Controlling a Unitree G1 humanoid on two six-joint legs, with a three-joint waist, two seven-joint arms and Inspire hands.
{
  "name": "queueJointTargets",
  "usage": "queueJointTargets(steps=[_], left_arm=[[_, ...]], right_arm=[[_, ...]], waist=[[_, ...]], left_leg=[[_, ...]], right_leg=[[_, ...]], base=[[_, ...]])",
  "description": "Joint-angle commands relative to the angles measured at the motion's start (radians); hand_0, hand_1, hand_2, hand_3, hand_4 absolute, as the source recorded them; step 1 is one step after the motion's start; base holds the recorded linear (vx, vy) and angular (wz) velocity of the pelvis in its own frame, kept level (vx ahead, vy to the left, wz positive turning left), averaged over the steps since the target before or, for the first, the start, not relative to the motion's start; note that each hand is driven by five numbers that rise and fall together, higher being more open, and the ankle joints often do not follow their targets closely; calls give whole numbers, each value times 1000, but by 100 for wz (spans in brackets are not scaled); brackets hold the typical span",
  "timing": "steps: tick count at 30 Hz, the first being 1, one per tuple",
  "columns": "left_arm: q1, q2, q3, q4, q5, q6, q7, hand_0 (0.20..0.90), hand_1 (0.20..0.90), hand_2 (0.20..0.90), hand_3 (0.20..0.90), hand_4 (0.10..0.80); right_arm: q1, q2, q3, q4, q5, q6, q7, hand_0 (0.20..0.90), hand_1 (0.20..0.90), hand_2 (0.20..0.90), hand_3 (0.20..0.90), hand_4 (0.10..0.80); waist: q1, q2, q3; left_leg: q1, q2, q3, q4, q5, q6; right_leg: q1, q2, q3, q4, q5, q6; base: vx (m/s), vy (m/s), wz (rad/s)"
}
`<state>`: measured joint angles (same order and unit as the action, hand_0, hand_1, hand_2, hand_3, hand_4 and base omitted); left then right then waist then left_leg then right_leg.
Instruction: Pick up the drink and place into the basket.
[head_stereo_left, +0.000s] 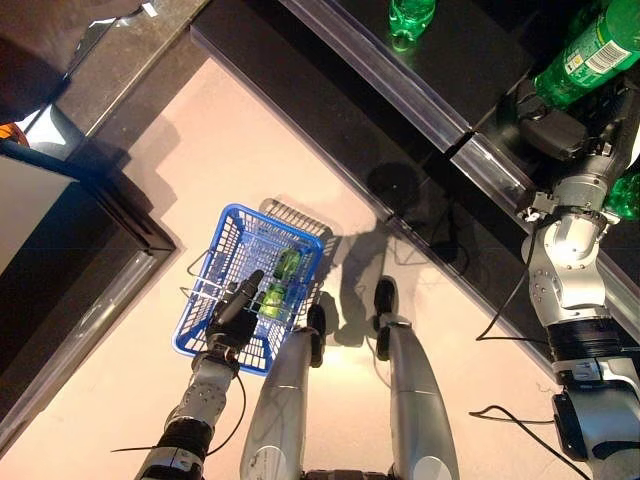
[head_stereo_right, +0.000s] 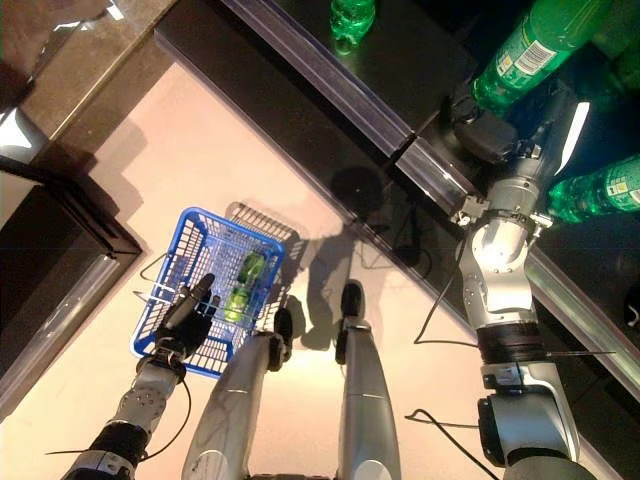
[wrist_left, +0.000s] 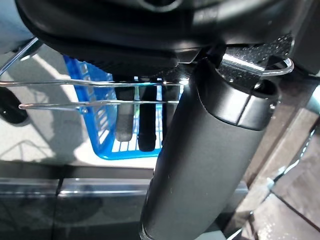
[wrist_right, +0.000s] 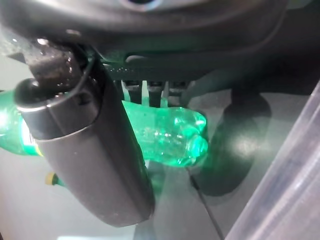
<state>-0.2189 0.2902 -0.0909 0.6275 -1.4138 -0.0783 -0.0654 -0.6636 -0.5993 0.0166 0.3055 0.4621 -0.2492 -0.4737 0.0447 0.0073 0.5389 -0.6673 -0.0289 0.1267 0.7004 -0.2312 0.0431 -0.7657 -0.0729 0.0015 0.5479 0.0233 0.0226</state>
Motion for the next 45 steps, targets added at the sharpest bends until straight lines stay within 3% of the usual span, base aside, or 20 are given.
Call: queueJointTargets(steps=[1, 4, 6, 7, 16, 32, 39, 45], left_arm=[[47, 53, 45, -180, 1, -70, -90, 300, 300, 300, 200, 100], [45, 54, 43, -182, -2, -69, -85, 300, 300, 300, 200, 100], [47, 60, 42, -179, -5, -62, -88, 300, 300, 300, 200, 100], [48, 61, 41, -179, -6, -60, -89, 300, 300, 300, 200, 100], [54, 59, 37, -173, -18, -59, -96, 300, 300, 300, 200, 100], [74, 62, 50, -187, -31, -50, -106, 300, 300, 300, 200, 100], [107, 48, 71, -217, -20, -57, -117, 300, 300, 300, 200, 100], [143, 48, 102, -239, 7, -58, -128, 300, 300, 300, 200, 100]], right_arm=[[-132, -144, -31, -37, -7, -59, 19, 900, 900, 900, 900, 800], [-153, -159, -21, -2, 19, -54, 22, 900, 900, 900, 900, 800], [-181, -174, -11, 34, 27, -42, 13, 629, 629, 629, 584, 484], [-193, -180, -5, 51, 21, -36, 2, 300, 300, 300, 200, 100], [-251, -214, 22, 119, -27, -54, -80, 300, 300, 300, 200, 100], [-197, -199, -26, 84, -114, -138, -170, 300, 300, 300, 200, 100], [-86, -151, -63, -148, -296, -148, -162, 300, 300, 300, 200, 100], [66, -77, -71, -390, -397, -173, -65, 300, 300, 300, 200, 100]], waist=[[5, 38, -19], [8, 39, -19], [13, 41, -19], [15, 42, -19], [23, 48, -19], [14, 53, -19], [-6, 46, -19], [-33, 30, -19]], left_leg=[[9, -92, -107, -68, 32, 20], [12, -93, -108, -68, 33, 21], [12, -94, -111, -63, 32, 21], [13, -94, -111, -63, 33, 21], [20, -97, -115, -60, 33, 27], [52, -102, -110, -76, 32, 36], [87, -105, -100, -83, 28, 44], [165, -110, -94, -103, 28, 50]], right_leg=[[82, 56, -61, 62, -143, 1], [83, 53, -65, 63, -143, -1], [83, 51, -68, 69, -143, -1], [83, 50, -69, 71, -144, -2], [84, 46, -74, 84, -149, -9], [109, 47, -64, 64, -137, -4], [142, 48, -44, 35, -122, 4], [210, 52, -10, -13, -88, 23]], base=[[0, 0, 0], [0, 0, 0], [7, -2, 2], [14, -1, 6], [5, 3, 2], [0, 7, 3], [-18, 34, 0], [3, -2, -1]])
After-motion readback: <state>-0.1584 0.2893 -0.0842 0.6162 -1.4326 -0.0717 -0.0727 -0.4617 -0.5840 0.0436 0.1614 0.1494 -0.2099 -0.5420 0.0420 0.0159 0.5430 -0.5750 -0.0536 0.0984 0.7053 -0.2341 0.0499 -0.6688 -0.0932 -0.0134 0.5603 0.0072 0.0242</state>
